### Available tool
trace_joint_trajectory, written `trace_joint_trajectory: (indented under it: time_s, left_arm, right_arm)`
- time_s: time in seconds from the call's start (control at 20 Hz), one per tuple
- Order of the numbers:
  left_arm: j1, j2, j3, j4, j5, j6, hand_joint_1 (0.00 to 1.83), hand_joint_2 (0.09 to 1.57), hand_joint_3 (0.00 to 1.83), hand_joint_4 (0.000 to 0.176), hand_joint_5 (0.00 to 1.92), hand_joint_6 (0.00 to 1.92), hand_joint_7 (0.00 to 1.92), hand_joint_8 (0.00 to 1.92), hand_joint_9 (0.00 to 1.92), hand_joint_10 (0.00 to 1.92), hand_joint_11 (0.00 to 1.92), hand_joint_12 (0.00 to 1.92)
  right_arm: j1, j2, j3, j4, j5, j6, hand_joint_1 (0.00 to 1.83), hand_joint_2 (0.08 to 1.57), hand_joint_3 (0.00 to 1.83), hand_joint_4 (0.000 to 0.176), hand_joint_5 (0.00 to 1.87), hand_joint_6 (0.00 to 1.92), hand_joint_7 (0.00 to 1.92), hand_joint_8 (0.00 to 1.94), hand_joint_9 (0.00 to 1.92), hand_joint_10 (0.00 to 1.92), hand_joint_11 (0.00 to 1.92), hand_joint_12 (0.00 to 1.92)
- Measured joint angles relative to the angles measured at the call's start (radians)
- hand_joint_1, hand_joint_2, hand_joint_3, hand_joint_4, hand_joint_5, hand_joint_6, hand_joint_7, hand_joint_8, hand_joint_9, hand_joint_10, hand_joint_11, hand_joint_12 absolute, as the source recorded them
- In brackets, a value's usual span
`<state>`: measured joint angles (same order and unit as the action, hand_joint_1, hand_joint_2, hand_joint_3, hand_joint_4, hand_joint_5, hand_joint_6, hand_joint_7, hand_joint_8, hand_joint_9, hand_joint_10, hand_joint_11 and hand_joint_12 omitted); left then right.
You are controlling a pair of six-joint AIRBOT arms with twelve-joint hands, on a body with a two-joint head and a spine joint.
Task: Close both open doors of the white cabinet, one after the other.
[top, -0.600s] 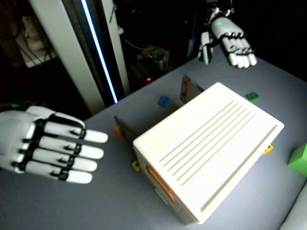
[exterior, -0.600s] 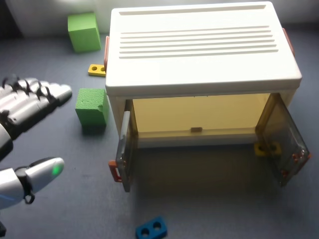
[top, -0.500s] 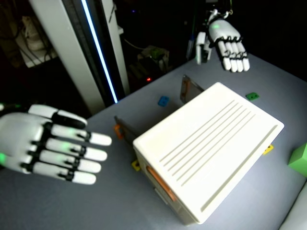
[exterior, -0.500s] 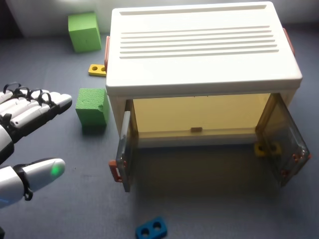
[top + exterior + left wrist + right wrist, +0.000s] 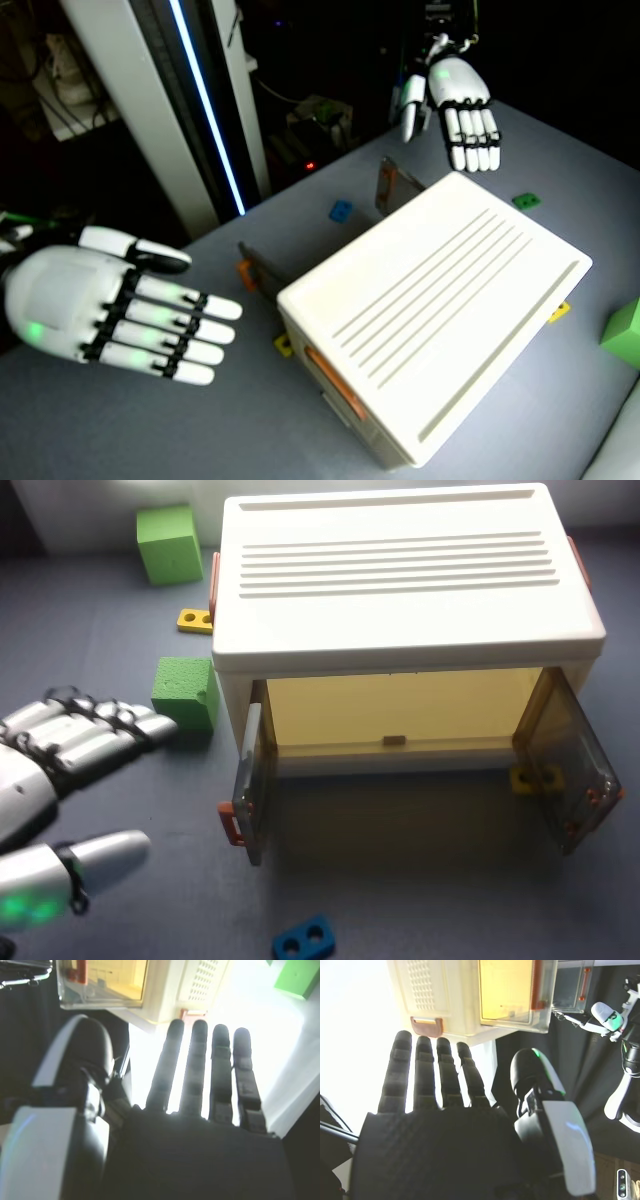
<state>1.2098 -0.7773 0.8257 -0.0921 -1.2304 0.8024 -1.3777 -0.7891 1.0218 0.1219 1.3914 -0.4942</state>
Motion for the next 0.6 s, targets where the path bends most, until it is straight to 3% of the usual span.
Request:
trace_joint_trajectory:
  time_s: [0.15,0.25,0.4,0.45,0.5,0.6]
  left_arm:
    - [-0.028,-0.013,-0.004,0.076,0.034,-0.022,0.00,1.44,0.01,0.000,0.10,0.00,0.10,0.00,0.12,0.00,0.00,0.42]
    - [-0.050,-0.018,-0.003,0.090,0.039,-0.034,0.00,1.45,0.01,0.000,0.10,0.00,0.11,0.00,0.13,0.00,0.00,0.38]
    - [-0.074,-0.032,0.010,0.112,0.052,-0.050,0.00,1.45,0.00,0.000,0.12,0.00,0.12,0.00,0.14,0.00,0.00,0.30]
    - [-0.085,-0.035,0.010,0.127,0.062,-0.056,0.00,1.46,0.00,0.000,0.13,0.00,0.13,0.00,0.15,0.00,0.00,0.36]
    - [-0.093,-0.041,0.010,0.143,0.070,-0.065,0.00,1.46,0.00,0.000,0.13,0.00,0.13,0.00,0.15,0.00,0.00,0.37]
    - [-0.107,-0.046,0.010,0.177,0.077,-0.074,0.00,1.45,0.00,0.000,0.13,0.00,0.15,0.00,0.20,0.00,0.00,0.52]
  right_arm:
    - [0.000,0.000,0.000,-0.002,-0.007,0.000,0.00,1.49,0.00,0.017,0.05,0.00,0.06,0.01,0.07,0.01,0.10,0.02]
    - [0.000,0.000,0.000,-0.001,-0.008,0.000,0.00,1.49,0.00,0.007,0.06,0.01,0.06,0.00,0.07,0.01,0.10,0.01]
    - [0.000,0.000,0.000,-0.001,-0.009,0.000,0.00,1.48,0.00,0.022,0.06,0.01,0.07,0.00,0.08,0.01,0.12,0.02]
    - [0.000,0.000,0.000,-0.002,-0.009,0.000,0.00,1.47,0.00,0.032,0.05,0.00,0.05,0.00,0.06,0.00,0.11,0.01]
    - [0.000,-0.001,0.000,-0.002,-0.012,0.000,0.00,1.48,0.00,0.022,0.06,0.00,0.05,0.00,0.06,0.00,0.11,0.01]
    - [0.000,-0.002,0.000,-0.001,-0.014,0.000,0.00,1.48,0.00,0.026,0.06,0.01,0.06,0.01,0.07,0.00,0.11,0.01]
